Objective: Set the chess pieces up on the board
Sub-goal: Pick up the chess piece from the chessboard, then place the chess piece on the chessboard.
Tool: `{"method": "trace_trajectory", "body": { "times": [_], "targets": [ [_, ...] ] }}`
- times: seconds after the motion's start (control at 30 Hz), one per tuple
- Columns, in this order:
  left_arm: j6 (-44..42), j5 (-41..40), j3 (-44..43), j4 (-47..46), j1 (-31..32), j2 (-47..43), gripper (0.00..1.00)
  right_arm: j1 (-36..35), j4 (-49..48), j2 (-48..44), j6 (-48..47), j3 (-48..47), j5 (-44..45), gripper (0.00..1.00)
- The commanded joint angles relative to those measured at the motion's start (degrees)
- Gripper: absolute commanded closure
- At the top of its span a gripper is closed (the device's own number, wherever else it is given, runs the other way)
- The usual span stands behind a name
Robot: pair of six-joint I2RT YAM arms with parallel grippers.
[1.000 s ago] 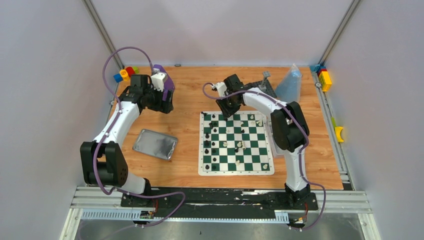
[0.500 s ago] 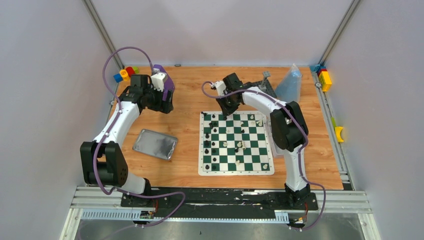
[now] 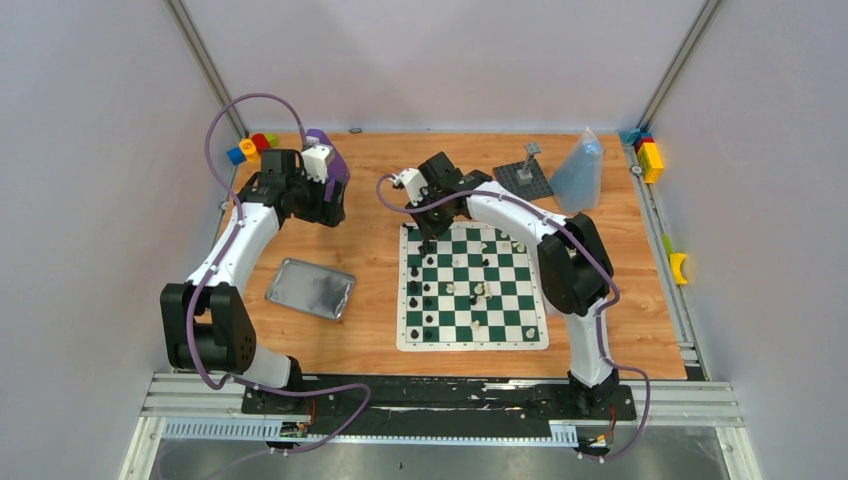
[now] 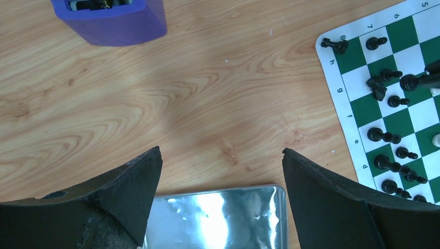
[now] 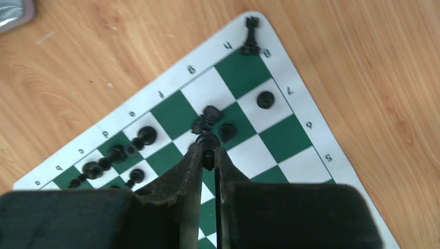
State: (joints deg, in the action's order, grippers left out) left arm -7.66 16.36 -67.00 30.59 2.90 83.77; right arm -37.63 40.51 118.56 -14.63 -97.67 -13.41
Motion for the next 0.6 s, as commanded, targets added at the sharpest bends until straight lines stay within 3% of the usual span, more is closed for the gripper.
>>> {"method": "trace_trajectory", "body": {
  "times": [0.0, 0.57],
  "targets": [
    [0.7, -1.4, 0.5, -2.1, -0.6, -1.2, 0.06, -2.7, -0.5, -2.8, -0.6, -3.1, -0.4, 1.00],
    [2.0, 0.3, 0.6, -2.5, -4.8, -1.1, 0.06, -6.5, -1.1, 4.6, -2.2, -6.9, 1.7, 1.00]
  ]
}}
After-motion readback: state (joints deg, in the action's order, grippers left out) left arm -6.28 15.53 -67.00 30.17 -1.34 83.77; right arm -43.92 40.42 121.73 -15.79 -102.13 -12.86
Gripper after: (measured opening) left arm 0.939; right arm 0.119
